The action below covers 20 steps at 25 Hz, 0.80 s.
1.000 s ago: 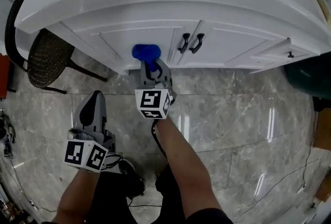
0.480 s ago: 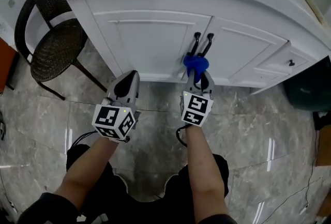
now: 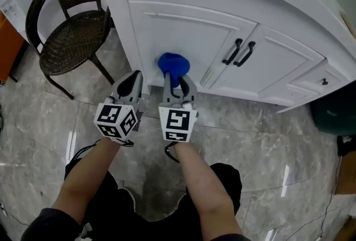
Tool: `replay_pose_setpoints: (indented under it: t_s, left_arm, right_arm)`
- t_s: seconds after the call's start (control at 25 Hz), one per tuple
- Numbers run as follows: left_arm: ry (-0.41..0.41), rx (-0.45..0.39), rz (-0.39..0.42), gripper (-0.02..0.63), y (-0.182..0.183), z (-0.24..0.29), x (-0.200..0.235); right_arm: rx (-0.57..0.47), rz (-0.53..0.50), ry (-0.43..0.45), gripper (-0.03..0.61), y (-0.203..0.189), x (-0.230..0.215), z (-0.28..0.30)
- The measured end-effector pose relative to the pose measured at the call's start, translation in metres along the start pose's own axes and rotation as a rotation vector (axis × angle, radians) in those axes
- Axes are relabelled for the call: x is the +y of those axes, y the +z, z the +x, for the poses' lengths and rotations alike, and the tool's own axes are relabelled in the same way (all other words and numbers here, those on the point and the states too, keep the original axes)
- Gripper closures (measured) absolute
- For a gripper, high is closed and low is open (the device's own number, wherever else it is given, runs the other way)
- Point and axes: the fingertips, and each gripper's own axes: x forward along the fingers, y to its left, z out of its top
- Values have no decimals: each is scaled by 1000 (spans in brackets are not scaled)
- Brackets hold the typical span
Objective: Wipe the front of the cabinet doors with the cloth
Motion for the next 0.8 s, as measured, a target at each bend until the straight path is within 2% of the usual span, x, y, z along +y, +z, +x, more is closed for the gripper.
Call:
replay_pose_setpoints:
  t_s: [0.08, 0.2, 0.32, 0.4, 0.56, 0.68, 0.8]
  left_arm:
    - [42, 1, -17, 614, -3, -14, 26]
    - [162, 14, -29, 614, -10, -46, 75]
    - [247, 2, -68, 614, -6, -65, 101]
    - [231, -33, -77, 614, 5, -60, 94]
    - [132, -80, -77, 614, 18, -33, 56]
    - [47, -59, -39, 614, 6, -10, 19]
    - [-17, -26, -30, 614, -13, 8, -8]
  right_arm:
    - [-23, -2, 78, 527, 6, 45, 17]
    - [-20, -9, 168, 528, -6, 99, 44]
    - [1, -28, 216, 526, -22, 126, 64]
    - [-2, -40, 203, 526, -26, 119, 70]
    - [-37, -39, 120, 526, -23, 70, 60]
    - [-19, -56, 43, 526, -33, 27, 41]
    - [12, -55, -69, 526, -40, -26, 18]
